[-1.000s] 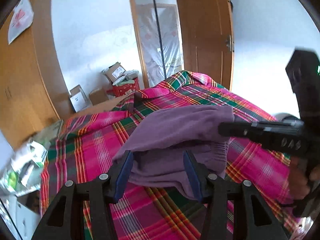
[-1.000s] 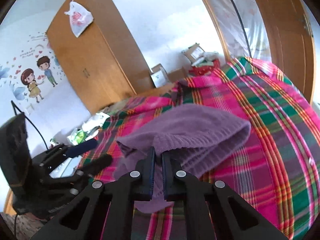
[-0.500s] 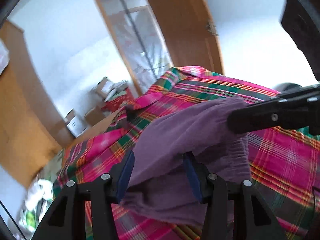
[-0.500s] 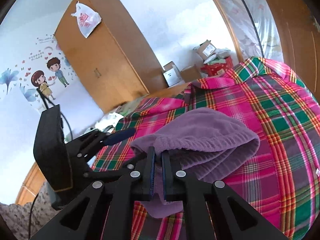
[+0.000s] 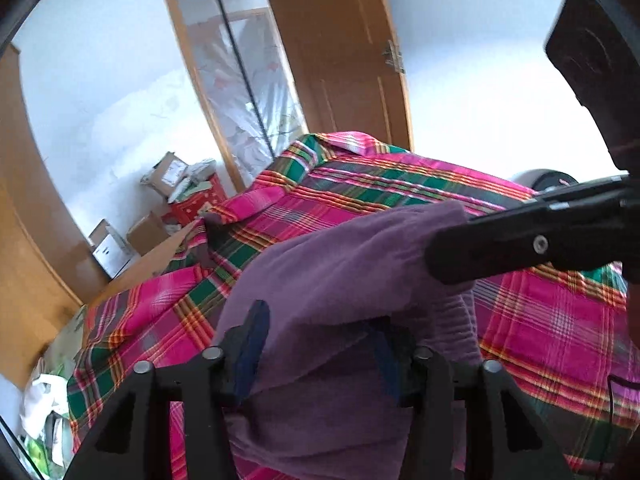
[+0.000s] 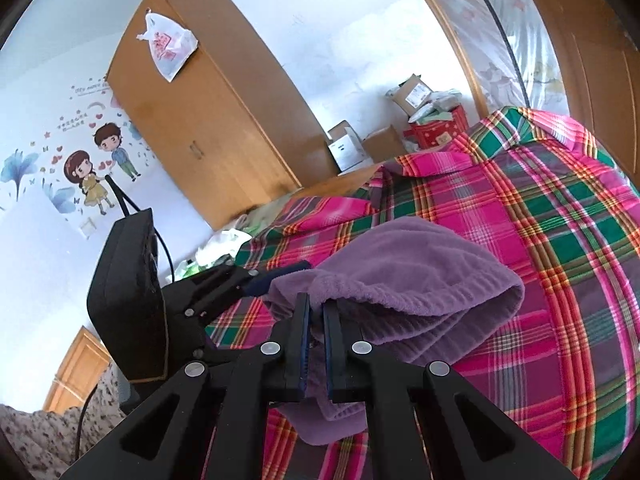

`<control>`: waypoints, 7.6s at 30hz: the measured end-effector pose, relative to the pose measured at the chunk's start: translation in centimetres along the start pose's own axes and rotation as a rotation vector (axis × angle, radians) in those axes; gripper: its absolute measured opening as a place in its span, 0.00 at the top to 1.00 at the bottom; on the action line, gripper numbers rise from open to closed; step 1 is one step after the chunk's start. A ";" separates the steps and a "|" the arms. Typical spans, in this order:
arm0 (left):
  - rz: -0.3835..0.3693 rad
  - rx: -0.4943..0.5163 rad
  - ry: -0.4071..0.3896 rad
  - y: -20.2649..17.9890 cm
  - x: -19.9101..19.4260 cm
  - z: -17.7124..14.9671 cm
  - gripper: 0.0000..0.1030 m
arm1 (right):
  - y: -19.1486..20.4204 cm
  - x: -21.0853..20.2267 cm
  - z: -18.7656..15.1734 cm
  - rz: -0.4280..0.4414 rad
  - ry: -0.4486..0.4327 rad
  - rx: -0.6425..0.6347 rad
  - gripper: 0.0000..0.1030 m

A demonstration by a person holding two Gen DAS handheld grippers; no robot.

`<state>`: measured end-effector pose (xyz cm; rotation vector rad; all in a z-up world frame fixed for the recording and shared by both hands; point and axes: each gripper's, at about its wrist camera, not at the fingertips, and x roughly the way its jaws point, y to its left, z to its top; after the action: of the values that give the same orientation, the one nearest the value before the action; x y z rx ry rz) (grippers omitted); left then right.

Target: Fold clothes

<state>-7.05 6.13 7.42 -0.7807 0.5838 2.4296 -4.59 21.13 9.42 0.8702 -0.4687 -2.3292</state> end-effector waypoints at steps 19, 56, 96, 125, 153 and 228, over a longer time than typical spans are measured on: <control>0.016 -0.385 -0.063 9.2 -1.4 0.5 0.97 | -1.0 0.9 -2.3 -0.048 0.063 0.031 0.79; 0.222 -0.755 -0.104 18.7 -8.9 -9.1 0.97 | 4.2 4.0 2.3 -0.222 -0.034 -0.206 0.89; 0.378 -1.135 0.108 17.7 -16.2 -23.5 0.82 | 10.0 13.9 4.3 0.110 0.247 -0.166 0.76; 0.153 -0.675 0.316 8.5 -6.3 -12.4 0.74 | 5.2 2.7 -6.8 -0.152 0.189 -0.521 0.56; 0.139 -0.508 0.343 5.6 -4.4 -11.6 0.65 | 5.8 5.9 -10.9 -0.287 0.229 -0.703 0.55; 0.108 -0.941 -0.208 18.9 -13.3 -6.9 0.93 | 9.0 4.9 -6.3 -0.541 -0.109 -0.681 0.94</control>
<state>-6.00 -16.72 15.13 -0.8134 -0.6787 2.7999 0.46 10.48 7.13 0.5706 0.5759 -2.7402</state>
